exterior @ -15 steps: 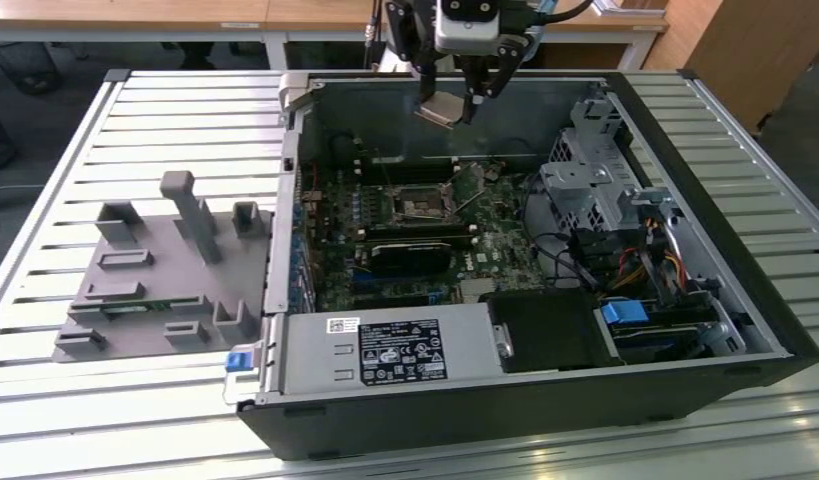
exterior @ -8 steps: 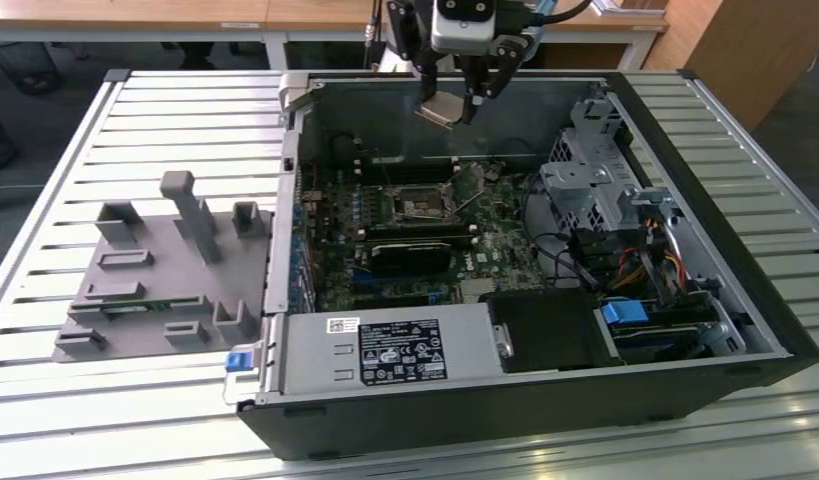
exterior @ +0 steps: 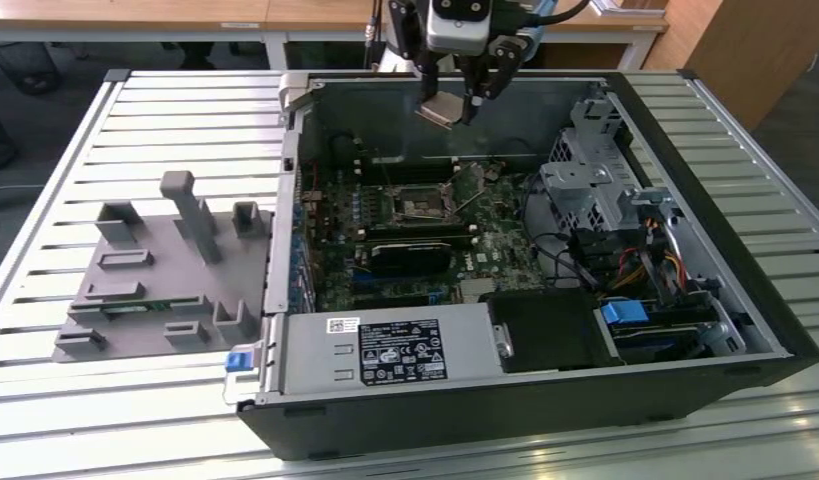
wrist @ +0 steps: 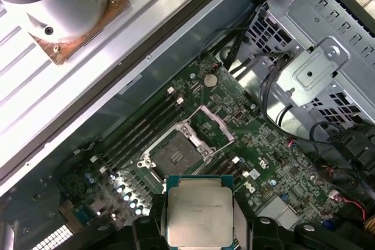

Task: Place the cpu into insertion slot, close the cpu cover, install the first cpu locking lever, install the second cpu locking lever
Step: 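Place the cpu into insertion slot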

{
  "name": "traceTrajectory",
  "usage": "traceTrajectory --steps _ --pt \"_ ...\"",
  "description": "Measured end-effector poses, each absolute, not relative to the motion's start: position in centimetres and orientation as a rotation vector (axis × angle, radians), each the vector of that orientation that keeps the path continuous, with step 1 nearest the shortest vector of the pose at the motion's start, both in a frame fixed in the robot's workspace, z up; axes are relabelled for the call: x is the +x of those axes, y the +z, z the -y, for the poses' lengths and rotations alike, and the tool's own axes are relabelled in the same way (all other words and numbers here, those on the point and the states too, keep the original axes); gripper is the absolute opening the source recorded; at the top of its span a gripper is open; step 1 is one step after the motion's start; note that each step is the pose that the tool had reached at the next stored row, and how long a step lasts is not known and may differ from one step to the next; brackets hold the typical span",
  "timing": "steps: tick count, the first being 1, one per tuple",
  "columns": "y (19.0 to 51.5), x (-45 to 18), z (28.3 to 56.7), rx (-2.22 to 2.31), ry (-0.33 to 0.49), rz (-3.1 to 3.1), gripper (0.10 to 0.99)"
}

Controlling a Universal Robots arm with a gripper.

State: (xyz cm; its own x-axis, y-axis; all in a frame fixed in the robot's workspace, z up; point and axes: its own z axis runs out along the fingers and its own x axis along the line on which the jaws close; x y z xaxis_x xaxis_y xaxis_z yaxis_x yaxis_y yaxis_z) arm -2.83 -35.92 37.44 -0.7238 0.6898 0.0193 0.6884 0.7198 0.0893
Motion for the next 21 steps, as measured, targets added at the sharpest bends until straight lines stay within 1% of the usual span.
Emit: traceTrajectory --steps 21 --pt "37.42 -2.83 35.92 1.296 0.14 -2.837 0.541"
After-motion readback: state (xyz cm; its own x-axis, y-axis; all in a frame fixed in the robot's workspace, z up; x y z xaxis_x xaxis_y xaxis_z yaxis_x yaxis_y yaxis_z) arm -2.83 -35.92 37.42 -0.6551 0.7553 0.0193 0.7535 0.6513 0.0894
